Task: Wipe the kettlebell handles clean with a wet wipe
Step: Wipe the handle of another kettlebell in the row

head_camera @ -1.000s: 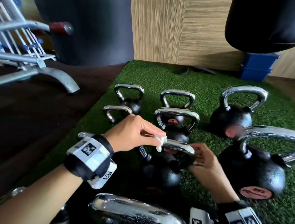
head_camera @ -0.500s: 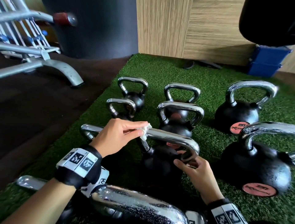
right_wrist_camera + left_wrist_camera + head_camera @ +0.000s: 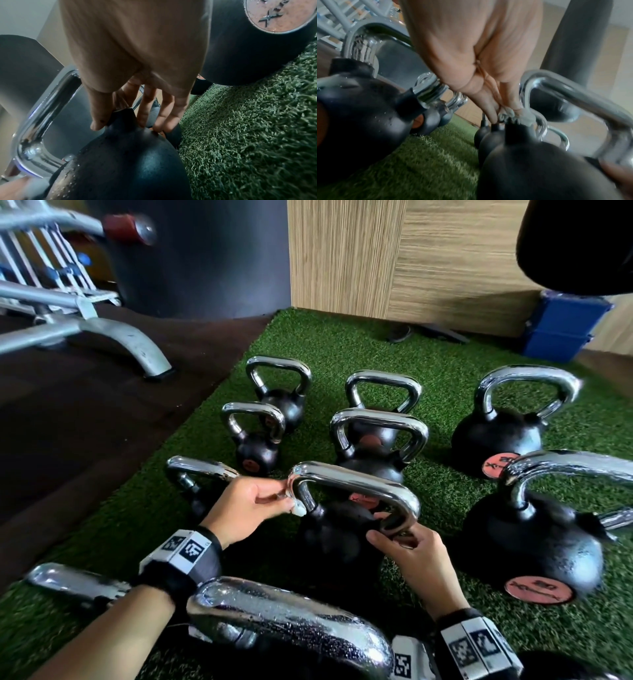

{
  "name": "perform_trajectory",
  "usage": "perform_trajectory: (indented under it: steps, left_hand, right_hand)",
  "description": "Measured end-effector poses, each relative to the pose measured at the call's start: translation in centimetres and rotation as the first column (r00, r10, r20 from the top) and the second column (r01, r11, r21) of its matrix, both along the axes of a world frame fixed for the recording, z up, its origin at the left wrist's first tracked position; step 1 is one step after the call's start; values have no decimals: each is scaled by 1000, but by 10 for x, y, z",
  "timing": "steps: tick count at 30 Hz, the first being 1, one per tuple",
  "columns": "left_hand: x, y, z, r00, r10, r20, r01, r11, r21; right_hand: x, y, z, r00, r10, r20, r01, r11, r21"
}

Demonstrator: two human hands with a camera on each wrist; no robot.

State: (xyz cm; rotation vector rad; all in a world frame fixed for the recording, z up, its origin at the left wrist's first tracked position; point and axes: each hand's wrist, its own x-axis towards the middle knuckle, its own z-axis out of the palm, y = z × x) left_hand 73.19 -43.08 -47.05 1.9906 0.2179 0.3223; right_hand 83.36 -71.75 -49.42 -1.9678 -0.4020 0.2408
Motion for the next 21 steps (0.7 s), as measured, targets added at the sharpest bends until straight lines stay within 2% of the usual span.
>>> perform_trajectory:
  steps: [7, 9, 12, 15, 18, 21]
  left_hand:
    - [8, -1, -19, 999, -34, 29, 37, 994, -105]
    - [17, -2, -19, 1000, 2, 29, 0, 997, -77]
    - [43, -5, -11, 999, 35, -31, -37, 997, -61]
    - [74, -14, 4, 1000, 6, -30, -4, 996, 85]
    - [96, -32, 12, 999, -41, 0, 41, 999, 26]
    - [105, -40, 8, 997, -72, -18, 73, 993, 88]
  right_hand:
    - [-9, 0, 4, 995, -67, 73, 71, 996, -60]
    - [-15, -4, 5, 989, -60, 132, 73, 993, -94]
    - [-26, -12, 2, 967, 6, 255, 24, 993, -115]
    - [-36, -13, -1, 915, 104, 389, -56, 989, -134]
    - [-42, -4, 0, 890, 177, 419, -130, 982, -138]
    - [-38, 2, 5, 892, 183, 413, -147, 982, -118]
